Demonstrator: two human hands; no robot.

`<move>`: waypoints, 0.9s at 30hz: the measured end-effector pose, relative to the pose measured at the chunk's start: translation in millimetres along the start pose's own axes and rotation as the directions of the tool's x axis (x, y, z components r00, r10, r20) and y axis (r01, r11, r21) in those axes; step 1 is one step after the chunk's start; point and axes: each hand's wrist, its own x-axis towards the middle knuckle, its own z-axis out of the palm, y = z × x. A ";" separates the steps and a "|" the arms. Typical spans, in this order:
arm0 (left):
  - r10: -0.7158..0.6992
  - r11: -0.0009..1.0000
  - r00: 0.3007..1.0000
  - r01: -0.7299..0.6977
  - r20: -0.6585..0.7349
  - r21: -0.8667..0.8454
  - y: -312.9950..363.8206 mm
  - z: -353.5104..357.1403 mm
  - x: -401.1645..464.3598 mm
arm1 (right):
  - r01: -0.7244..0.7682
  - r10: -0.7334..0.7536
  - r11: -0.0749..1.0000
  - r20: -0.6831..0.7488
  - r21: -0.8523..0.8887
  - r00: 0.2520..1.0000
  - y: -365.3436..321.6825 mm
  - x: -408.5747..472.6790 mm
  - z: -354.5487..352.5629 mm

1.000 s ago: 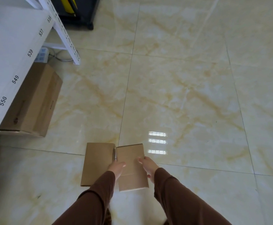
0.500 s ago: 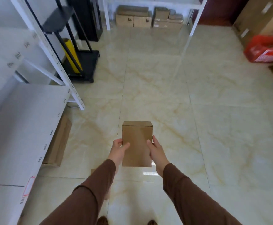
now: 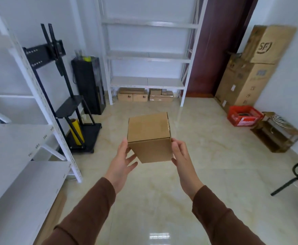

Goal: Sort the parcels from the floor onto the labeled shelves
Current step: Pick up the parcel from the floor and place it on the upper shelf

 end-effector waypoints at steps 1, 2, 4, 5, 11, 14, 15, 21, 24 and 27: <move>0.008 1.000 1.000 -0.007 0.019 -0.014 5.1 4.3 2.1 | 0.024 -0.024 1.000 -0.009 -0.007 1.000 -7.2 3.5 -3.5; 0.011 1.000 0.999 -0.010 0.035 -0.028 10.1 8.8 4.0 | 0.050 -0.050 0.999 -0.013 -0.013 0.999 -14.0 7.2 -6.0; 0.006 0.999 0.998 -0.003 0.063 -0.043 16.9 14.6 13.0 | 0.121 -0.122 0.991 -0.020 -0.051 0.992 -22.9 17.9 -9.8; -0.001 0.999 0.997 0.005 0.074 -0.053 18.6 15.5 19.9 | 0.162 -0.164 0.983 -0.016 -0.080 0.986 -26.3 24.1 -10.6; -0.087 0.962 0.975 0.136 0.205 -0.238 25.8 -1.8 92.8 | 0.416 -0.427 0.796 0.080 -0.440 0.901 -24.5 87.1 -4.1; -0.152 0.932 0.956 0.222 0.250 -0.285 35.1 -15.8 145.7 | 0.479 -0.472 0.690 0.164 -0.543 0.866 -25.2 131.1 9.0; -0.169 0.923 0.951 0.245 0.261 -0.297 39.2 -18.7 163.6 | 0.493 -0.479 0.675 0.182 -0.549 0.859 -24.9 147.4 13.6; -0.178 0.933 0.953 0.242 0.244 -0.266 72.9 -22.9 263.1 | 0.471 -0.465 0.732 0.143 -0.492 0.874 -18.5 238.7 36.2; -0.091 0.960 0.981 0.132 0.173 -0.246 93.2 -7.8 303.4 | 0.346 -0.362 0.864 0.028 -0.366 0.932 -15.5 281.3 39.4; 0.013 0.994 0.996 -0.002 0.089 -0.112 111.4 14.3 340.4 | 0.193 -0.202 0.967 -0.038 -0.166 0.979 -14.0 333.5 39.0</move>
